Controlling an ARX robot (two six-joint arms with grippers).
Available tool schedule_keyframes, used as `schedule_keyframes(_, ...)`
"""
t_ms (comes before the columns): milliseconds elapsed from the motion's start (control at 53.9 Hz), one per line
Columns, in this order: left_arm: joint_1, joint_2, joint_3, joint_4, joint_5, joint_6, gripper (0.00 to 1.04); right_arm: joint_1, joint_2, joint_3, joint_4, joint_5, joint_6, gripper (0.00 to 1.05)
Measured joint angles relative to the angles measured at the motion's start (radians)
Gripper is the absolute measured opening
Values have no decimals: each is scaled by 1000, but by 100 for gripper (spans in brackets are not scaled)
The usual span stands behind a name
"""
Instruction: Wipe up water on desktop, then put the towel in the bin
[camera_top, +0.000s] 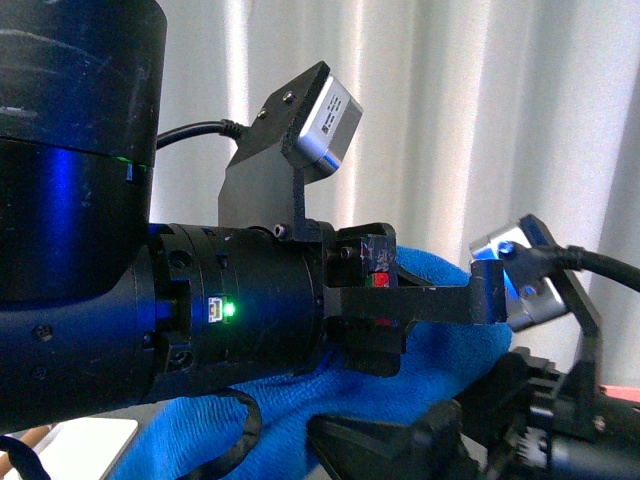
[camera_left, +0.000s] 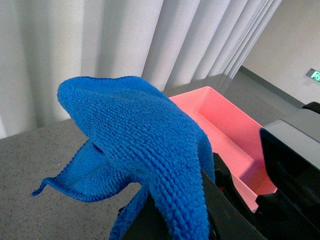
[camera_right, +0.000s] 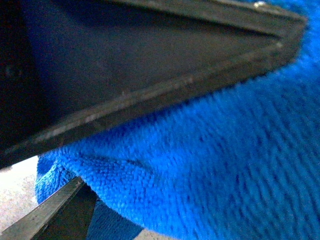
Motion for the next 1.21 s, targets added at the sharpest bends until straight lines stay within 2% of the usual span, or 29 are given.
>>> schedule_keyframes(185,5,0,0,0,-6,1,5,36,42,28,42,22,39,97)
schedule_keyframes(241,6,0,0,0,-7,1,5,47,51,29,60,27,47,92)
schedule_keyframes(501,6,0,0,0,-9,3,5,81,80,28,131,42,47,59)
schedule_keyframes(593,6,0,0,0,-9,3,5,82,82,21,145,45,34,43)
schedule_keyframes(871,5,0,0,0,-4,3,5,61,84,5,171,41,13,10)
schedule_keyframes(945,5,0,0,0,-2,3,5,56,84,2,175,41,1,5)
schedule_keyframes(1149,4,0,0,0,-2,3,5,53,85,-5,175,44,-27,5)
schedule_keyframes(1205,4,0,0,0,-1,2,9,53,87,-7,175,45,-32,5)
